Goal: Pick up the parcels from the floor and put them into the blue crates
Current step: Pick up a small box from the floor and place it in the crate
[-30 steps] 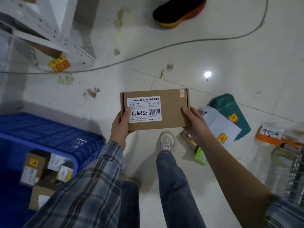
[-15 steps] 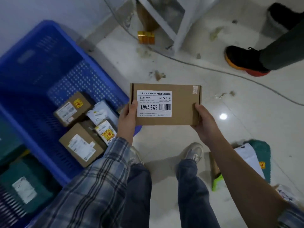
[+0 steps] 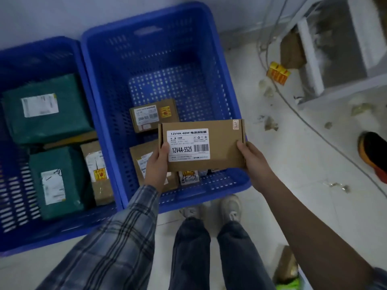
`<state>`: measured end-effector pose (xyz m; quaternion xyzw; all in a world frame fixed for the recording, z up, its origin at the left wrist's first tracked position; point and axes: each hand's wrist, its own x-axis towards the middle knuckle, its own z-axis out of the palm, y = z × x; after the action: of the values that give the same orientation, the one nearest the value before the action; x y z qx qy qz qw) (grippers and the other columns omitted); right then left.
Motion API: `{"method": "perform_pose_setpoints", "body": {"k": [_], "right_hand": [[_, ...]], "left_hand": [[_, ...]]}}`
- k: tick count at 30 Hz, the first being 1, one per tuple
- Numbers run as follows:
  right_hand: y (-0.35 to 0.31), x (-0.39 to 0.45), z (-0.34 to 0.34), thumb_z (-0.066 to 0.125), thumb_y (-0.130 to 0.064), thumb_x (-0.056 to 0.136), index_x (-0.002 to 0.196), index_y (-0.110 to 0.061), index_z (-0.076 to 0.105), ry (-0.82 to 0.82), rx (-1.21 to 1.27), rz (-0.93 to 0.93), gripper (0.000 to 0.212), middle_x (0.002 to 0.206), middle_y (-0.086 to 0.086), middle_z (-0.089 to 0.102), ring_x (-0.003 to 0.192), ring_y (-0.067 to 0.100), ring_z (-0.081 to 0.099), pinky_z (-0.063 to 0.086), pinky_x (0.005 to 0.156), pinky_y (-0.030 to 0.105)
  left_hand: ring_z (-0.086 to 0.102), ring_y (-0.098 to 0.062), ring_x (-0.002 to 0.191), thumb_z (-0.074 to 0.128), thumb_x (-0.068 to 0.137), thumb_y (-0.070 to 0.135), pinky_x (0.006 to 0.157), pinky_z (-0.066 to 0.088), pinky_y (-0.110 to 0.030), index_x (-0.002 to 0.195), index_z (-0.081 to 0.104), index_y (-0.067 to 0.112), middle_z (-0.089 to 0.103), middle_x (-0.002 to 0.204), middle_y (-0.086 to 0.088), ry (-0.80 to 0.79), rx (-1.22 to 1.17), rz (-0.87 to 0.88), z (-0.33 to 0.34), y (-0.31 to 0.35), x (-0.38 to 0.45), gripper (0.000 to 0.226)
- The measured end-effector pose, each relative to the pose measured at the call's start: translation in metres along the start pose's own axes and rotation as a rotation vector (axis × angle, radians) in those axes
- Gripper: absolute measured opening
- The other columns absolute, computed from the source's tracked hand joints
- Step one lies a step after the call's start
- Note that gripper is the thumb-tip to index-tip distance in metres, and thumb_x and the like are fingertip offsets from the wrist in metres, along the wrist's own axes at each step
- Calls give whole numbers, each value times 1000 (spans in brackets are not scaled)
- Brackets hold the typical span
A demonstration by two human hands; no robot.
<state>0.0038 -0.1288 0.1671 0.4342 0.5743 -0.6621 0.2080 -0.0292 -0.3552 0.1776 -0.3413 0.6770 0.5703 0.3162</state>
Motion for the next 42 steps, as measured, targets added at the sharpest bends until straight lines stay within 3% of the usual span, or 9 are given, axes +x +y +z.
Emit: {"method": "perform_pose_setpoints", "body": {"k": [4,9,12,15,21,27,30,35,42], "right_hand": [[-10,24,34,47,-36,96,142,-19,34,-20,-228,22,50,142,2,42,119,21,47,47,94,40],[-24,71,78,49,-25,97,141,-18,35,-89,-428,-47,47,132,3,48,117,22,49,46,102,43],[-30,103,111,51,-15,95,138,-14,41,-120,-484,-129,44,116,0,50,108,17,50,45,100,35],[-20,146,138,57,-16,88,129,-15,49,-74,-591,-203,42,124,7,53,111,22,53,46,99,35],[-6,220,178,56,-6,88,121,-6,55,-80,-596,-170,33,101,3,54,91,18,54,51,91,35],[16,240,194,47,-11,95,131,-10,51,-159,-627,-190,36,125,10,58,104,21,57,47,95,31],[25,239,196,44,-16,98,137,-10,45,-150,-650,-177,39,127,5,55,118,23,52,41,93,23],[38,243,196,43,-16,97,132,-10,49,-167,-706,-204,36,127,8,57,102,16,53,38,81,22],[40,241,197,43,-15,97,138,-10,35,-256,-830,-254,42,127,9,48,111,18,49,41,81,13]], "left_hand": [[49,-20,127,43,88,62,105,41,-39,115,59,31,54,135,0,72,-33,-1,-16,-3,23,44],[47,-26,127,46,77,65,107,41,-46,137,45,27,43,142,-6,200,20,57,-41,4,86,71],[49,-21,124,50,93,30,105,42,-38,140,41,20,44,142,-3,223,10,66,-51,20,121,48],[49,-19,118,47,95,11,96,41,-29,137,37,8,47,135,-5,262,109,77,-52,21,159,43],[23,-33,139,50,94,30,115,24,-43,149,-6,0,15,152,-16,297,450,105,-54,6,230,84],[33,-23,136,59,80,37,113,30,-40,147,20,22,29,149,-1,227,386,49,-71,-25,267,79],[13,-23,145,53,84,44,119,17,-40,152,5,22,3,159,3,195,487,55,-69,-32,265,86],[-14,-24,147,51,91,42,120,1,-39,152,3,17,-15,159,-7,154,854,125,-54,-33,262,81],[-3,-20,148,47,95,31,120,11,-38,152,12,23,-8,161,0,30,811,107,-59,-30,259,67]]}}
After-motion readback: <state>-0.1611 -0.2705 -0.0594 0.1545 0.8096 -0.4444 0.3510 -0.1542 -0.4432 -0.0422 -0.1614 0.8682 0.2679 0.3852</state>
